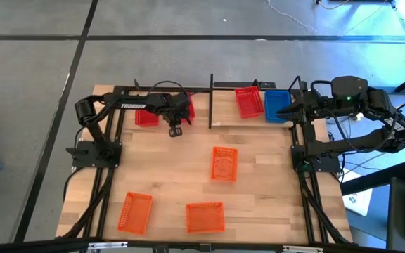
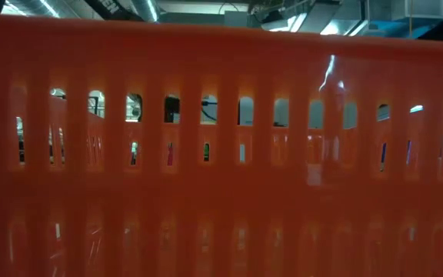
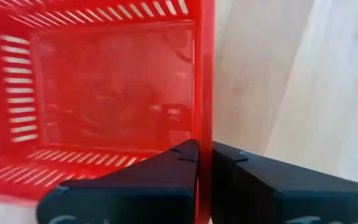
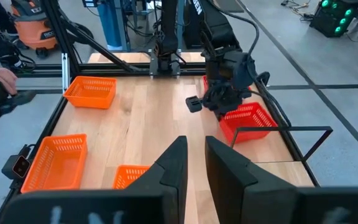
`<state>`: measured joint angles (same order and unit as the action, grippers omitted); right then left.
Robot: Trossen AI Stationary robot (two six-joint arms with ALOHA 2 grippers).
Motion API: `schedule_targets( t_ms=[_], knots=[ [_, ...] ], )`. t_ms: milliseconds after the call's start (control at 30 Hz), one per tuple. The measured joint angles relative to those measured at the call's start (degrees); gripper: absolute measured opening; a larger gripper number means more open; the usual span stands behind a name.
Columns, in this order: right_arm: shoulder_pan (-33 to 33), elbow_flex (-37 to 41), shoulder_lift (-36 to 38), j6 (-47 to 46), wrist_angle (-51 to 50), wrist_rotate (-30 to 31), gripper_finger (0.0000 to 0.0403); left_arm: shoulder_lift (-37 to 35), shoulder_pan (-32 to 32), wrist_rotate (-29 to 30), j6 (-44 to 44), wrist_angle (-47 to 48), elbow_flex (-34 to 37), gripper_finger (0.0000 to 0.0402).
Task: Stack baskets on shelf by color
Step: Stack the right red basket on top of the red basket on the shelf
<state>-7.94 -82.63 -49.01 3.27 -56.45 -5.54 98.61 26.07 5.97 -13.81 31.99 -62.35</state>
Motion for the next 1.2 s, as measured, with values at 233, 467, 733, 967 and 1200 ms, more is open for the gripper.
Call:
schedule_targets(
  t_ms=[233, 467, 733, 967, 1200],
  knots=[
    [0.0, 0.0, 0.0, -1.6, 0.0, -0.1, 0.0057, -3.3, -4.9, 9.0, 0.0, 9.2, -8.9, 0.0000],
    [0.0, 0.0, 0.0, -1.5, 0.0, -0.1, 0.0057, -7.4, -9.5, 16.2, 1.4, 22.9, -24.3, 0.0000],
    [0.0, 0.0, 0.0, -1.6, 0.0, 2.9, 0.0057, -6.4, -13.1, 17.3, 1.0, 19.7, -43.3, 0.0000],
    [0.0, 0.0, 0.3, -1.5, 0.0, 12.2, 0.0057, -0.6, -14.5, 14.6, -1.6, 3.9, -48.5, 0.0000],
    [0.0, 0.0, 1.0, -1.3, 0.0, 12.6, 0.0057, 7.3, -14.2, 7.3, -1.9, -11.6, -48.5, 0.0000]
  ],
)
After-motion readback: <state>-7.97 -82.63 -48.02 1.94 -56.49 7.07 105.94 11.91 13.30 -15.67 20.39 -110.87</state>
